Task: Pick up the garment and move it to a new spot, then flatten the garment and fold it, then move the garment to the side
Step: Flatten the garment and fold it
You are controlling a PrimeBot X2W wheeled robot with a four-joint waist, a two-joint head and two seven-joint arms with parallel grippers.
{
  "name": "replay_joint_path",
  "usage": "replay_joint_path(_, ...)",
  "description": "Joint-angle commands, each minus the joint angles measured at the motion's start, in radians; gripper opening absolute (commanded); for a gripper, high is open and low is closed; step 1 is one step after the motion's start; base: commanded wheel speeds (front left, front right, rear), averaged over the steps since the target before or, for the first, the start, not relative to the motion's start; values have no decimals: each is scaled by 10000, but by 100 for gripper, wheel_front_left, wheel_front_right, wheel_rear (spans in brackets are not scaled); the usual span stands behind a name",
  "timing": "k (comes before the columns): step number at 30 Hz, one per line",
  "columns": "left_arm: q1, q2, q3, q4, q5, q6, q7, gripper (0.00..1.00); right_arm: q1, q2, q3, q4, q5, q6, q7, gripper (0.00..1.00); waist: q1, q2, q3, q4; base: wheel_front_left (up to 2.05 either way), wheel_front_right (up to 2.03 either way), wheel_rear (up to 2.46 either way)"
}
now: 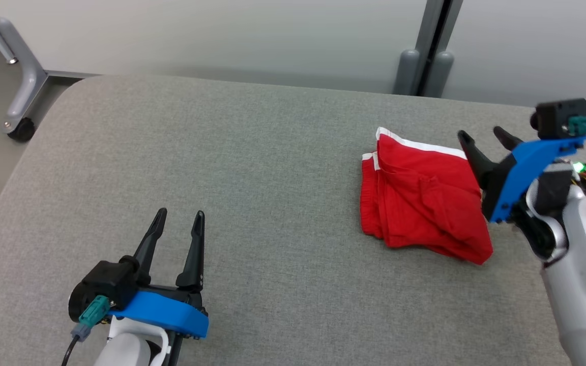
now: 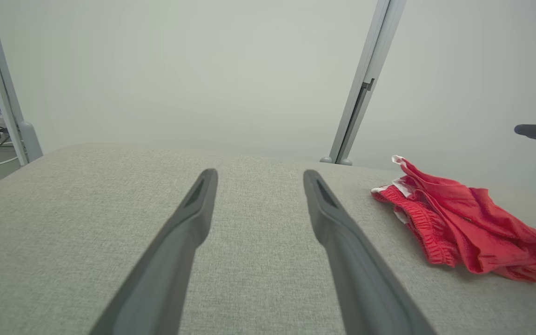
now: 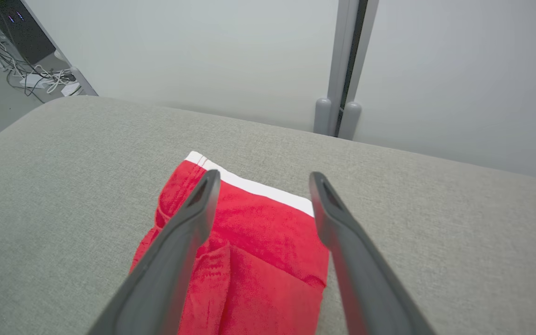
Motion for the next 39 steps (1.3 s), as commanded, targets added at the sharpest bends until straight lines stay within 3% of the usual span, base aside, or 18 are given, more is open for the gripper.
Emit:
replay_joint_path(1,56,55,77,-8,43,-37,-42,100,319,-50,-55,-170,-87,10,-113,100,0,0,-146,-161,0,0,0)
replay_joint_path(3,87,131,116,29,88,8,-40,100,964,-461,-332,-432,-323,8,-284,100,0,0,-183,-272,0,0,0)
replay_joint_path(7,-57,220,187,49,116,113,-40,100,1792,-555,-812,-524,-509,8,-520,100,0,0,-101,-420,0,0,0)
replay_joint_path(8,-119,234,204,49,129,117,-40,100,1908,-566,-819,-491,-578,8,-597,76,0,0,-43,-431,0,0,0)
replay_joint_path(10,-221,240,194,73,177,135,-42,100,2099,-464,-770,-410,-690,8,-719,0,0,0,63,-422,0,0,0)
replay_joint_path(16,-360,366,209,167,225,187,-40,100,1743,-109,153,-85,-923,8,-849,0,0,0,441,-424,0,0,0)
replay_joint_path(17,-424,403,230,217,248,205,-40,100,1465,117,926,179,-903,8,-867,0,0,0,545,-415,0,0,0)
replay_joint_path(20,-461,393,200,284,262,246,-41,100,1414,339,1880,280,-450,8,-735,0,0,0,517,-380,0,0,0)
replay_joint_path(27,-241,341,328,423,191,347,-40,100,1939,399,4570,-631,1051,8,-202,0,0,0,200,-557,0,0,0)
replay_joint_path(30,-26,281,518,422,93,481,-40,100,2218,316,5112,-1433,1899,7,-495,0,0,0,-3,-817,0,0,0)
replay_joint_path(31,20,269,583,413,64,515,-42,100,2308,311,5079,-1621,2008,8,-691,30,0,0,-54,-904,0,0,0)
replay_joint_path(32,77,291,684,398,57,558,-40,100,2389,302,4999,-1791,2078,8,-893,99,0,0,-112,-1018,0,0,0)
replay_joint_path(39,538,489,1051,369,54,749,-42,100,3544,292,2566,-2843,1348,8,-2551,100,0,0,-569,-1718,0,0,0)
